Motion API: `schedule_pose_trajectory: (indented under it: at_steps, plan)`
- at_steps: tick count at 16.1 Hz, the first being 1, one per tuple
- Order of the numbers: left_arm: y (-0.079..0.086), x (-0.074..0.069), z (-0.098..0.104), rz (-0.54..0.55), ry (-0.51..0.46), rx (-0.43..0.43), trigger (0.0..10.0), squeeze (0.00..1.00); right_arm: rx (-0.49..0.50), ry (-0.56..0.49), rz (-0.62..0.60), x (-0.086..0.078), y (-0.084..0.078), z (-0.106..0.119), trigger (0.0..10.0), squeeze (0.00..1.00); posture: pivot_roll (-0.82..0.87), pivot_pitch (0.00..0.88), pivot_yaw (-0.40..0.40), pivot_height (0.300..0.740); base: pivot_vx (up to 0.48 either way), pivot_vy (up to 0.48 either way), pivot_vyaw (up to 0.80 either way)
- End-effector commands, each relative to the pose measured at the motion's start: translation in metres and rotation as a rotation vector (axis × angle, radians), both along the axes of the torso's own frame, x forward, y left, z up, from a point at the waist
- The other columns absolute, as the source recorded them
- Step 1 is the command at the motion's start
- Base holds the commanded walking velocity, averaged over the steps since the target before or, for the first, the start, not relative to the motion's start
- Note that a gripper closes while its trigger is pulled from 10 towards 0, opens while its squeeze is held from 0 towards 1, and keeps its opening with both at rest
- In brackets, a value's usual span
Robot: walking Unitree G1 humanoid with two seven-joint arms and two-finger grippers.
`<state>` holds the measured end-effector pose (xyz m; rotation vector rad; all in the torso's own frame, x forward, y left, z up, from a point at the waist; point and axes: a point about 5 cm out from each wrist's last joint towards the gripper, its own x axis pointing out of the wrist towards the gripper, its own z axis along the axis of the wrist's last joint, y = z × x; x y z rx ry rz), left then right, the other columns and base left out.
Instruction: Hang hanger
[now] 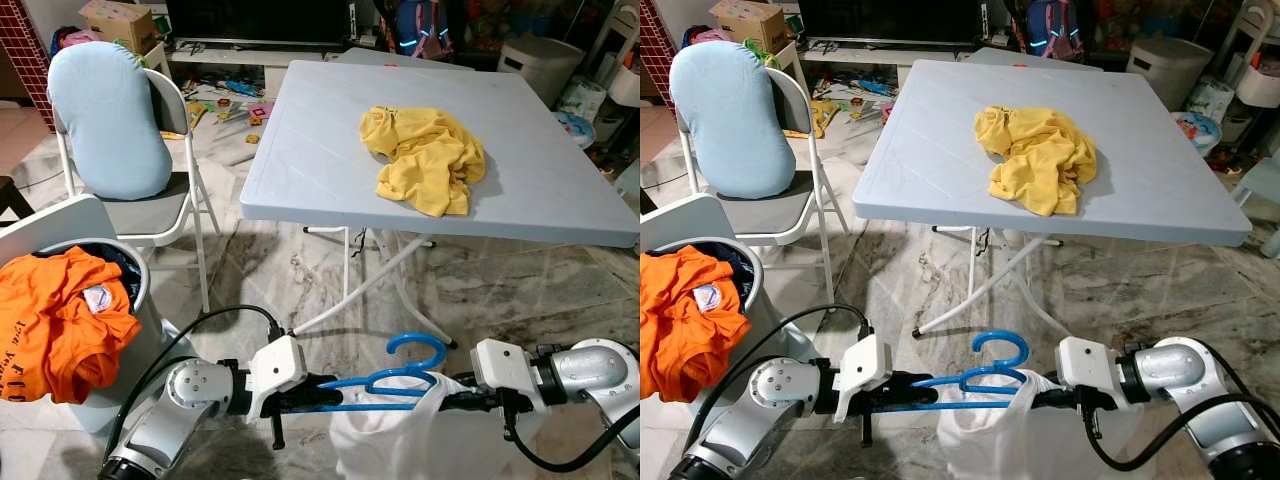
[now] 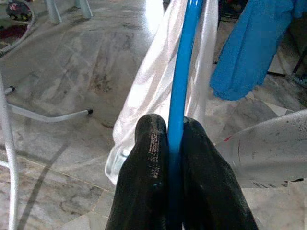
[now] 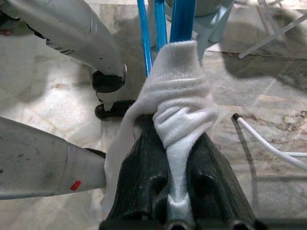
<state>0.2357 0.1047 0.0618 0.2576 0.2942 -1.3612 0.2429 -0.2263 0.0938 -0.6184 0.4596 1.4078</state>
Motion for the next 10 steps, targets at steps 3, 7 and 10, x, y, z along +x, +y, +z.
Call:
schedule_pose_trajectory:
  at_steps: [3,7,10]
  plan:
    - [-0.0029,0.0046,0.0024,0.026,0.029,-0.034,0.0,0.00,0.033,-0.044,0.053,0.0050,0.0121,0.0074,10.0,0.00,0.01,0.035,-0.020,0.740,0.000,0.000,0.00]
    - [-0.0020,0.0062,0.0038,0.060,0.039,-0.067,0.0,0.00,0.030,-0.059,0.049,0.0077,0.0127,0.0078,10.0,0.00,0.02,0.031,-0.022,0.740,0.000,0.000,0.00]
    - [0.0002,0.0101,0.0019,0.115,0.052,-0.075,10.0,0.00,0.035,-0.073,0.043,0.0109,0.0135,0.0097,10.0,0.00,0.02,0.029,-0.022,0.740,0.000,0.000,0.00]
